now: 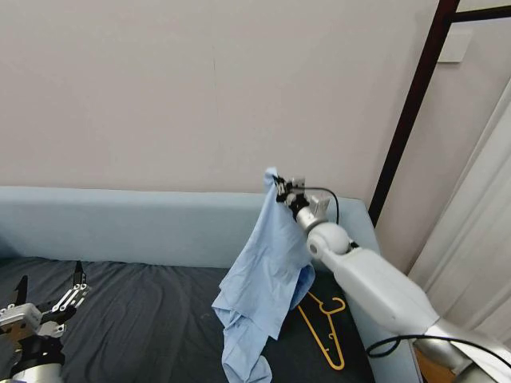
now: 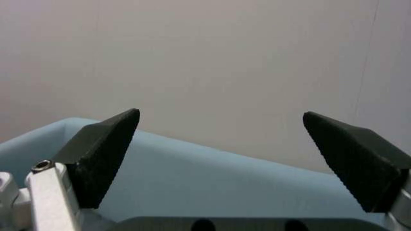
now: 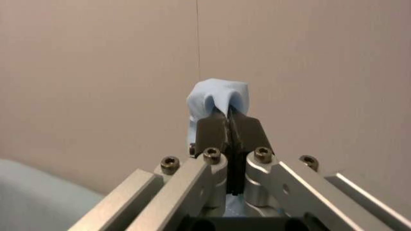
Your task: Pick up the clothes from the sofa and hang them on the clothes hanger.
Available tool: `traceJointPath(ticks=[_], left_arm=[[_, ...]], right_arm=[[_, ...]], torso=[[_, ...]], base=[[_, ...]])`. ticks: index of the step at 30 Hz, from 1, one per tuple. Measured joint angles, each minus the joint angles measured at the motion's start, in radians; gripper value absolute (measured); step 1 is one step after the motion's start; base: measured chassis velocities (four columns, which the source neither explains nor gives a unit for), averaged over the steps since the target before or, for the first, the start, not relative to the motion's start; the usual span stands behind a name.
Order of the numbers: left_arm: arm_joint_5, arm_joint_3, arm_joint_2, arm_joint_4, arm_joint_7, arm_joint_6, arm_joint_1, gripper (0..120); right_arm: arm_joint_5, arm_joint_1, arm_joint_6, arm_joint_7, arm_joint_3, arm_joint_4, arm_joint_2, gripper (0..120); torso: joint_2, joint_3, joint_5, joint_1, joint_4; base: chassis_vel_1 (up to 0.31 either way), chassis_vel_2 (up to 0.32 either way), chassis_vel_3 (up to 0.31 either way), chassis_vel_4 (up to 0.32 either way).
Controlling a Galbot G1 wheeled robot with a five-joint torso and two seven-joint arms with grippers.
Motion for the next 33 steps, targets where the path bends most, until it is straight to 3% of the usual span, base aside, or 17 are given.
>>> traceJointPath(ticks=[9,13,15,22,29,33], left_arm=[[-0.033,-0.028,0.021,0.005,0.000,-0.002,-0.002,100],[-0.035,-0.023,0.025,0.009,0.000,-0.002,-0.004,100],[-0.036,-0.018,0.026,0.009,0.000,-0.002,-0.005,100],[-0.035,-0.013,0.027,-0.004,0.000,-0.008,-0.001,100],[-0.034,-0.013,0.026,-0.007,0.001,-0.017,0.007,100],[-0.032,-0.012,0.025,0.001,0.001,-0.017,0.004,100]], right_arm=[[0.062,0.155,-0.132,0.058,0.016,0.098,-0.048,0],[0.100,0.214,-0.208,0.072,0.015,0.213,-0.129,0],[0.126,0.265,-0.229,0.057,-0.001,0.266,-0.204,0],[0.146,0.402,-0.238,-0.012,-0.049,0.258,-0.331,0],[0.140,0.378,-0.242,-0.023,-0.033,0.300,-0.348,0],[0.136,0.255,-0.240,0.005,-0.060,0.404,-0.333,0]], torso=[[0.000,0.000,0.0000,0.000,-0.0001],[0.000,0.000,0.0000,0.000,0.0000],[0.000,0.000,0.0001,0.000,-0.0003],[0.000,0.000,0.0002,0.000,-0.0004],[0.000,0.000,-0.0002,0.000,-0.0003],[0.000,0.000,0.0000,0.000,-0.0003]], base=[[0.000,0.000,0.000,0.000],[0.000,0.000,0.000,0.000],[0.000,0.000,0.000,0.000],[0.000,0.000,0.000,0.000],[0.000,0.000,0.000,0.000],[0.000,0.000,0.000,0.000]])
